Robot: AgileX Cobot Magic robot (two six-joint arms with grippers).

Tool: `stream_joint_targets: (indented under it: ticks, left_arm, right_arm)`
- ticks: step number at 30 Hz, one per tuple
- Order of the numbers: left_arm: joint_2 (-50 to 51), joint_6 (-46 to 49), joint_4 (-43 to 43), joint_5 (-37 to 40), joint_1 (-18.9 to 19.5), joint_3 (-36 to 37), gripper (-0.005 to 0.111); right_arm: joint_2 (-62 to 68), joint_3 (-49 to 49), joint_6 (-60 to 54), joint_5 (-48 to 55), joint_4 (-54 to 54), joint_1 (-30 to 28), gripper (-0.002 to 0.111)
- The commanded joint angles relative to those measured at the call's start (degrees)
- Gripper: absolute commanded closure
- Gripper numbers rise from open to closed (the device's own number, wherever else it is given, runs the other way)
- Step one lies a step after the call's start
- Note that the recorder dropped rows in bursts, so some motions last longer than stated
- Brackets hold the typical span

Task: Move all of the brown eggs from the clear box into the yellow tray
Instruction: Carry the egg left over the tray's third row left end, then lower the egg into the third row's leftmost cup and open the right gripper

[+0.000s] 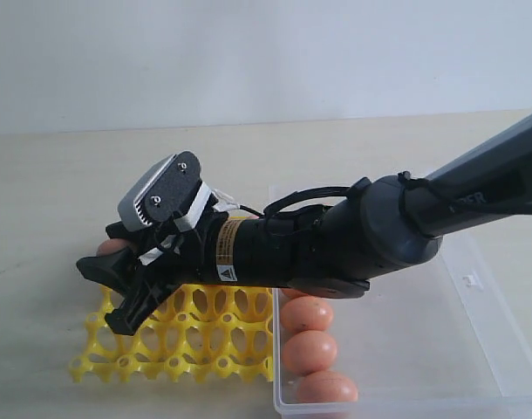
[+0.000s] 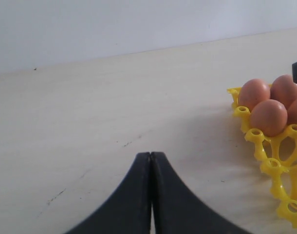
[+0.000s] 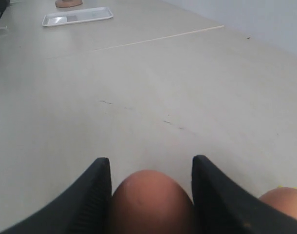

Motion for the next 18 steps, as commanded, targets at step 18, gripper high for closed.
stream_joint_targets:
  ticks: [18]
  left_arm:
    - [0.14,-0.25,-0.13,-0.68,-0.4,-0.23,0.107]
  right_arm:
    - [2.44,-3.22,-1.53,-0.72,-3.67,0.37,0.108]
